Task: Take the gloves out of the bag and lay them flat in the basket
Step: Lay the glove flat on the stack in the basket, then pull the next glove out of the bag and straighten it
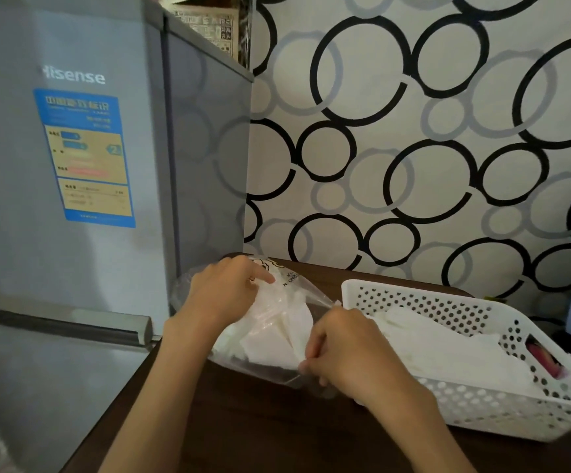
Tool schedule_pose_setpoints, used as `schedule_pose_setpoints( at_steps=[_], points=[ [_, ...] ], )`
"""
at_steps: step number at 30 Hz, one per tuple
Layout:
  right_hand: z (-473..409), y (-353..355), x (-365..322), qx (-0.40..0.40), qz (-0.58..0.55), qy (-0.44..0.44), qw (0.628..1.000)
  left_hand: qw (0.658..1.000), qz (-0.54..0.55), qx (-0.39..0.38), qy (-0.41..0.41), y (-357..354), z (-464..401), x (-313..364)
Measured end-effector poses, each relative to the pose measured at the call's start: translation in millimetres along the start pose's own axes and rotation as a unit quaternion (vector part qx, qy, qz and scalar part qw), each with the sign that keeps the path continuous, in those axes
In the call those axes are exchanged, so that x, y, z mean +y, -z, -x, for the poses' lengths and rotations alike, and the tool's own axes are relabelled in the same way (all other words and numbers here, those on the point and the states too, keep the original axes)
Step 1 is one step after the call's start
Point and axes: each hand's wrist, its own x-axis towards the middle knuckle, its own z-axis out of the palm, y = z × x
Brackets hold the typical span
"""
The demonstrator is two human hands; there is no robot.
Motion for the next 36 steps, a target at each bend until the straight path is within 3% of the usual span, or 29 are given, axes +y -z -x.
schedule_pose_setpoints(
  at_steps=[3, 7, 9, 12, 18, 21, 25, 31, 34, 36],
  points=[
    [6, 8, 10, 0.010, -0.022, 0.014, 1.000, 0.999, 0.022, -0.020, -0.012, 1, 1, 1],
    [9, 7, 14, 0.027, -0.069, 0.021, 0.997, 0.964, 0.003, -0.267, -0.013, 6, 9, 5],
    [5, 1, 11, 0.070, -0.071, 0.008, 0.995, 0.945, -0.052, -0.321, -0.025, 5, 12, 6],
    [1, -14, 2, 0.118, 0.000, 0.007, 0.993, 0.947, -0.062, -0.315, -0.028, 3, 13, 9],
    [-3, -32, -5, 0.039, 0.078, 0.028, 0.996, 0.958, -0.028, -0.283, -0.032, 6, 10, 16],
    [1, -25, -2, 0.075, 0.073, 0.041, 0.994, 0.971, -0.010, -0.238, -0.032, 6, 7, 14],
    [8, -4, 7, 0.108, 0.032, 0.044, 0.993, 0.976, -0.022, -0.214, -0.033, 4, 4, 14],
    [2, 13, 31, 0.002, -0.142, 0.079, 0.987, 0.979, 0.005, -0.195, -0.056, 8, 7, 14],
    [-2, 19, 42, 0.033, -0.155, 0.097, 0.983, 0.975, 0.046, -0.183, -0.114, 15, 9, 18],
    [-2, 21, 43, 0.077, -0.185, 0.103, 0.974, 0.963, 0.067, -0.213, -0.154, 18, 12, 23]
  ],
)
